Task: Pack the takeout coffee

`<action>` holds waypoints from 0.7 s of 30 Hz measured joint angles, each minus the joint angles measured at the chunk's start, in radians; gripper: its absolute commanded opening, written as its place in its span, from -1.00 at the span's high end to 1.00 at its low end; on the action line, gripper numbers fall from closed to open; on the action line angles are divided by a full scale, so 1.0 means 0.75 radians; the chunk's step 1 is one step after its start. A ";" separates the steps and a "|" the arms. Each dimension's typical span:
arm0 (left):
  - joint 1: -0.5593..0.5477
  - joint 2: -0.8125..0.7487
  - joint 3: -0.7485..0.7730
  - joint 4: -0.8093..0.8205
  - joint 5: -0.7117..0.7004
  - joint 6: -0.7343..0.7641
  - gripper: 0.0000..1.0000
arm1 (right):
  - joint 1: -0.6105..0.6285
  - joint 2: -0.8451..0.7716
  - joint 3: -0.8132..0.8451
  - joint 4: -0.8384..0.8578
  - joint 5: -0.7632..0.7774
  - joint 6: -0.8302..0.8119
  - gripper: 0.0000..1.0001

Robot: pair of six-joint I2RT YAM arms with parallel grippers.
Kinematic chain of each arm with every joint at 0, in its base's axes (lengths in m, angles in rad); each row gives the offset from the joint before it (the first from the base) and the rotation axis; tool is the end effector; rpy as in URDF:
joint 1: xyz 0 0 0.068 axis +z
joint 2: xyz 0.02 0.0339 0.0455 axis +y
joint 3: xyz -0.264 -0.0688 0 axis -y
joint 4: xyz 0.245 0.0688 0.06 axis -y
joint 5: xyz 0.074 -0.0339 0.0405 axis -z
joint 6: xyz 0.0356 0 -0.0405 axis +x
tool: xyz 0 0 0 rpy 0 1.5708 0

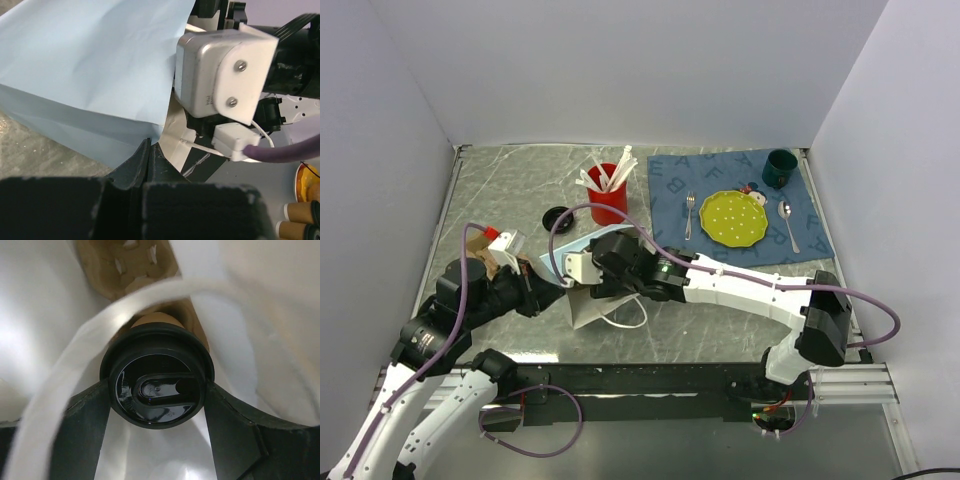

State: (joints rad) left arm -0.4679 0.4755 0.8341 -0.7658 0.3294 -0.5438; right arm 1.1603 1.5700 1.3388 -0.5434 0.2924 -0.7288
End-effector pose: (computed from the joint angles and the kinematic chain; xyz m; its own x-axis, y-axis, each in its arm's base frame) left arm 0.0774 -0.0520 0.3339 -0.6605 -0.2148 -0.7195 0.4092 0.7005 -0.5847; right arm 0.1488 0.3162 0.3042 0.3218 -0.8587 -0.3989 -0.7795 -0.0011 -0.6264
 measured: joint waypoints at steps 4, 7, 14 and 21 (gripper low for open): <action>0.000 0.000 0.000 -0.003 0.006 -0.001 0.98 | -0.004 0.001 0.010 0.015 -0.061 0.003 0.44; 0.000 -0.001 0.000 -0.004 0.004 -0.003 0.98 | -0.004 0.001 0.019 0.013 -0.096 0.009 0.45; 0.000 -0.001 0.000 -0.002 -0.013 -0.004 0.98 | 0.003 -0.074 0.077 -0.051 -0.136 0.062 0.44; 0.000 0.001 0.000 -0.004 -0.023 -0.004 0.98 | 0.054 -0.311 0.077 -0.200 -0.125 0.159 0.44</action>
State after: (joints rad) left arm -0.4679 0.4763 0.8341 -0.7685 0.3122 -0.5465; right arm 1.2011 1.3369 1.3964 -0.6933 0.1989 -0.6094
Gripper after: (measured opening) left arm 0.012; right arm 0.761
